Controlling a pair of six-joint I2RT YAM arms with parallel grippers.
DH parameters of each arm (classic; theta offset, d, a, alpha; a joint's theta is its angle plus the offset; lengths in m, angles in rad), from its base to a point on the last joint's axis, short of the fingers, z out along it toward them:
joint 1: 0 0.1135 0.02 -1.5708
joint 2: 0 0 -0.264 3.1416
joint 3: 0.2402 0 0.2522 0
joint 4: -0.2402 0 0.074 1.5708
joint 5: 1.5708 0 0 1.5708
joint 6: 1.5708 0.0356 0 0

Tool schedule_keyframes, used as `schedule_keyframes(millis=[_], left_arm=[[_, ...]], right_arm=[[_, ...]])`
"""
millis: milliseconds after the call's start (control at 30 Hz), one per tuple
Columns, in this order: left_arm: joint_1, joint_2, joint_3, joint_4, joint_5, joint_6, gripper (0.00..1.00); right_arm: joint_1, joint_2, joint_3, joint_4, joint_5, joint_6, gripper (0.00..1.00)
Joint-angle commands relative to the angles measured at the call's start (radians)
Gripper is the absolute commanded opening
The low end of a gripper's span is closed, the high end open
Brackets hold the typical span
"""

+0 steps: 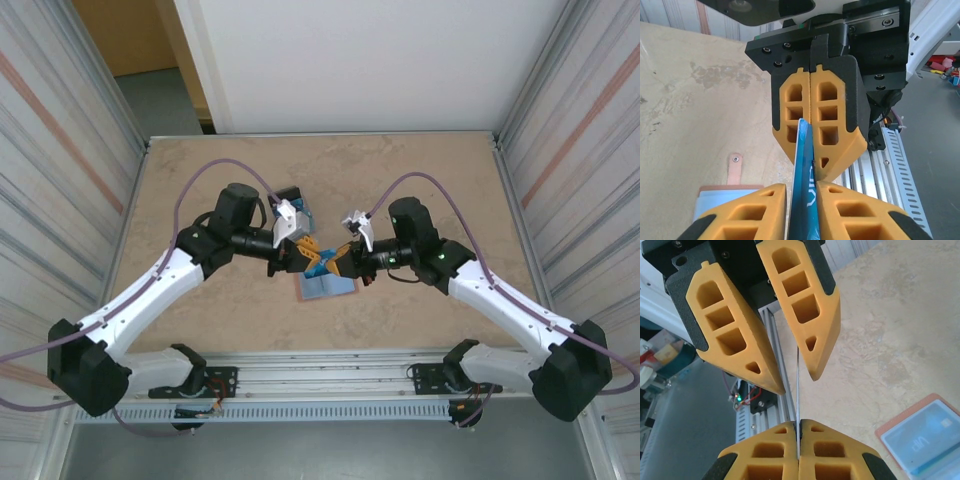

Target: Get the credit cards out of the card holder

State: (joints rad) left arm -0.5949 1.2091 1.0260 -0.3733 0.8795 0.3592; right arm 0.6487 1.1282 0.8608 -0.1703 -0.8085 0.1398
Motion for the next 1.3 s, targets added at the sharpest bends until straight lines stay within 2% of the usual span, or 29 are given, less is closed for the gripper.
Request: schedule_keyframes(millis=[0,67,133,267,333,367,400,467,567,633,767,967,1000,1133,1167,1267], left_arm=[[-0.003,0.014,0.033,-0.036,0.054,0.03,0.19],[-0.008,0.023,0.034,-0.046,0.057,0.038,0.13],[-0.017,0.037,0.038,-0.06,0.055,0.047,0.01],[-0.025,0.061,0.043,-0.068,0.05,0.06,0.0],[-0.025,0.061,0.043,-0.066,0.036,0.073,0.0],[-0.023,0.06,0.041,-0.062,0.016,0.08,0.0],[-0.017,0.06,0.04,-0.051,-0.015,0.081,0.0],[0.0,0.063,0.04,-0.014,-0.102,0.053,0.0],[0.038,0.087,0.055,0.038,-0.285,-0.009,0.0],[0.074,0.105,0.055,0.08,-0.324,-0.015,0.0],[0.153,0.166,0.089,0.107,-0.327,0.062,0.0],[0.208,0.289,0.189,0.086,-0.384,0.278,0.0],[0.22,0.308,0.204,0.086,-0.377,0.294,0.0],[0.271,0.385,0.257,0.101,-0.312,0.337,0.0],[0.278,0.406,0.271,0.105,-0.31,0.348,0.0],[0.29,0.464,0.306,0.099,-0.3,0.378,0.0]], right_arm=[[0.008,0.006,0.038,-0.012,-0.012,-0.031,0.0],[0.007,0.009,0.037,-0.01,-0.016,-0.031,0.0],[0.007,0.011,0.038,-0.008,-0.011,-0.03,0.0],[0.007,0.013,0.038,-0.007,0.01,-0.027,0.01],[0.006,0.01,0.038,-0.011,0.043,-0.022,0.14],[0.004,0.008,0.035,-0.014,0.06,-0.019,0.27],[0.0,0.004,0.031,-0.015,0.081,-0.012,0.46],[-0.008,-0.003,0.022,-0.016,0.12,0.001,0.58],[-0.017,-0.014,0.01,-0.023,0.193,0.022,0.67],[-0.022,-0.018,0.004,-0.022,0.226,0.035,0.71],[-0.02,-0.022,0.001,-0.028,0.309,0.068,0.79],[-0.017,-0.016,0.019,-0.07,0.473,0.12,0.88],[-0.014,-0.013,0.023,-0.076,0.498,0.129,0.92],[-0.004,0.001,0.04,-0.114,0.616,0.17,0.94],[-0.002,0.005,0.045,-0.124,0.641,0.182,0.98],[0.002,0.016,0.057,-0.147,0.705,0.209,0.99]])
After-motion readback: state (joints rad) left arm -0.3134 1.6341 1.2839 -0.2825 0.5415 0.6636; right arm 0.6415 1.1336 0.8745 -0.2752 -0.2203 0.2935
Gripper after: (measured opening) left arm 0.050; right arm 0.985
